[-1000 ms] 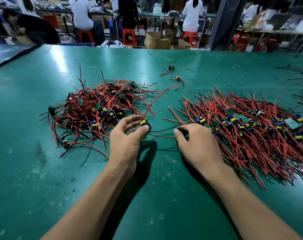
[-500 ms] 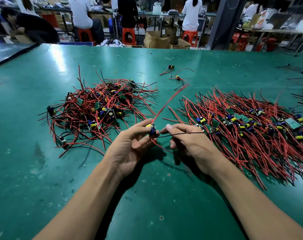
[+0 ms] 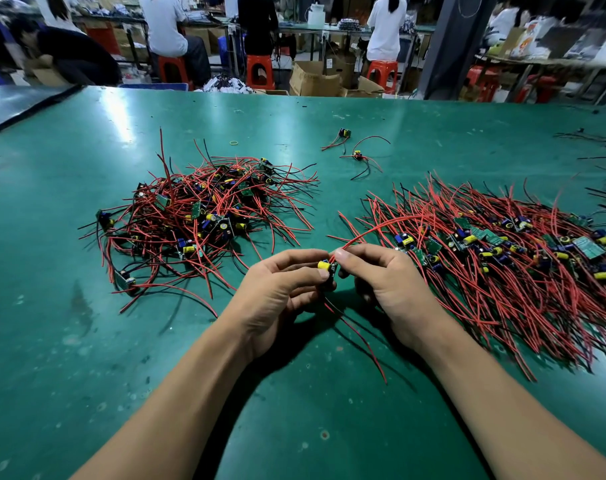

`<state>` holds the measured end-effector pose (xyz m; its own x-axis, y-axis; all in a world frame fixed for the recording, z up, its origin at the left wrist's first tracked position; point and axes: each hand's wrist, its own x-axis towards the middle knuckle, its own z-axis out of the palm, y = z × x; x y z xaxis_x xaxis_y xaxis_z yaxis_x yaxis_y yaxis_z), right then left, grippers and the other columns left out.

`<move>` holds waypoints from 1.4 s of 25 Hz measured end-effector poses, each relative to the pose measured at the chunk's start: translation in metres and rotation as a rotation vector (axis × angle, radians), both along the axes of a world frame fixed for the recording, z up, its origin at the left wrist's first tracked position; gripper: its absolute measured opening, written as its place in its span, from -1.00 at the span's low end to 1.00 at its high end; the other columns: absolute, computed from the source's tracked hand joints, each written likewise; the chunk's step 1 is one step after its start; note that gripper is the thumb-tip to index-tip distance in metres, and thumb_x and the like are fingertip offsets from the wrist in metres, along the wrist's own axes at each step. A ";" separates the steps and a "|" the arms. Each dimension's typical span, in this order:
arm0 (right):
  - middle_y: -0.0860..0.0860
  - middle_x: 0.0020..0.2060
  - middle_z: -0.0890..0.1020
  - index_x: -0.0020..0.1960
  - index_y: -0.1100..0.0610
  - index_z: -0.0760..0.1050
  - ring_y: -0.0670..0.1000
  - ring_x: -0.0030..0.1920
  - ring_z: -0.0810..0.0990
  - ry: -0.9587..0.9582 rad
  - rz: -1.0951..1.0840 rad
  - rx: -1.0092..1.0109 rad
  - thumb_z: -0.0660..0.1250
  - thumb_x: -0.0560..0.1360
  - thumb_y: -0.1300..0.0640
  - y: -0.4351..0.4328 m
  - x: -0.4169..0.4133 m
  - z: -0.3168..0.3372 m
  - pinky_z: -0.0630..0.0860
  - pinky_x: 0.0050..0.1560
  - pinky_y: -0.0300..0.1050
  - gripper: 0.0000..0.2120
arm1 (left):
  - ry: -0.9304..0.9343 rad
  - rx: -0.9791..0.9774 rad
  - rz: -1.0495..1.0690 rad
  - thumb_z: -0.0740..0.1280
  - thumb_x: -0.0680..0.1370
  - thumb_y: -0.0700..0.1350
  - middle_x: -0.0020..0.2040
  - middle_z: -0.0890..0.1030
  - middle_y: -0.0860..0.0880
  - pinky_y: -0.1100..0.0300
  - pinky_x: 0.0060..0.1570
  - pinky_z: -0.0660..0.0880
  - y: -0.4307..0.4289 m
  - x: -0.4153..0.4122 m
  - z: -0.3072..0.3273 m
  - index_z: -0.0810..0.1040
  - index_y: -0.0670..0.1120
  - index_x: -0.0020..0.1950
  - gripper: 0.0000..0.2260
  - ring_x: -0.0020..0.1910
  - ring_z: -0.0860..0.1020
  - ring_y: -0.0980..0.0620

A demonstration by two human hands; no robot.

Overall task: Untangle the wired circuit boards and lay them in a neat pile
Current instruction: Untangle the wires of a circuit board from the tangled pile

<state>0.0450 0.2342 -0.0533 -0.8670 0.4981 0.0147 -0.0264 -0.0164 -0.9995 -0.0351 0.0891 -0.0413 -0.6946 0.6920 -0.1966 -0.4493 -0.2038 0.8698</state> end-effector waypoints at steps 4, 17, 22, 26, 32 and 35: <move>-0.09 -0.43 0.52 -0.26 0.04 0.67 -0.16 -0.57 0.29 -0.017 -0.018 -0.061 0.44 0.52 0.09 0.003 0.001 0.003 0.21 -0.57 -0.35 -0.82 | 0.124 -0.069 -0.052 0.40 0.40 -0.44 -0.21 0.67 -0.12 0.28 -0.30 0.51 0.000 0.002 -0.002 0.64 -0.21 -0.04 -0.79 -0.31 0.61 0.05; 0.05 -0.28 0.68 -0.09 0.13 0.70 -0.06 -0.34 0.59 0.031 0.108 -0.129 0.51 0.42 0.07 0.001 0.000 -0.004 0.53 -0.33 -0.24 -0.86 | 0.224 -0.145 -0.042 0.38 0.51 -0.33 -0.32 0.62 -0.08 0.30 -0.35 0.48 0.006 0.006 -0.004 0.63 -0.20 -0.18 -0.90 -0.34 0.53 0.05; 0.18 -0.08 0.72 0.00 0.16 0.71 0.10 -0.09 0.69 -0.005 0.174 -0.058 0.48 0.46 0.01 0.003 0.001 -0.006 0.62 0.00 0.00 -0.76 | 0.305 -0.163 0.003 0.40 0.51 -0.30 -0.31 0.63 -0.10 0.30 -0.33 0.41 0.006 0.008 -0.007 0.69 -0.18 -0.19 -0.89 -0.34 0.50 0.06; 0.01 -0.52 0.48 -0.14 0.15 0.69 -0.05 -0.52 0.40 0.002 0.063 -0.054 0.45 0.52 0.02 0.001 -0.001 -0.007 0.38 -0.44 -0.22 -0.81 | 0.395 -0.217 -0.041 0.42 0.51 -0.26 -0.35 0.61 -0.04 0.28 -0.33 0.39 0.008 0.005 -0.008 0.65 -0.15 -0.22 -0.89 -0.40 0.47 0.09; -0.06 -0.54 0.23 -0.32 0.17 0.55 -0.15 -0.64 0.16 0.016 -0.115 -0.308 0.43 0.50 0.12 0.006 -0.003 0.003 0.13 -0.62 -0.33 -0.76 | 0.514 -0.237 -0.154 0.44 0.49 -0.27 -0.36 0.60 -0.09 0.08 -0.19 0.38 0.006 0.005 -0.010 0.64 -0.19 -0.23 -0.91 -0.34 0.49 -0.01; -0.06 -0.52 0.23 -0.31 0.20 0.51 -0.17 -0.66 0.14 -0.003 -0.110 -0.440 0.47 0.34 0.08 0.006 -0.003 0.007 0.10 -0.66 -0.32 -0.78 | 0.523 -0.228 -0.198 0.46 0.47 -0.25 -0.37 0.60 -0.09 0.06 -0.18 0.37 0.005 0.004 -0.009 0.65 -0.18 -0.25 -0.90 -0.36 0.48 0.00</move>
<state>0.0419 0.2405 -0.0463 -0.8083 0.5455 -0.2215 -0.0491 -0.4374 -0.8979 -0.0309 0.0940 -0.0502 -0.6017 0.7984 -0.0223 0.0397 0.0577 0.9975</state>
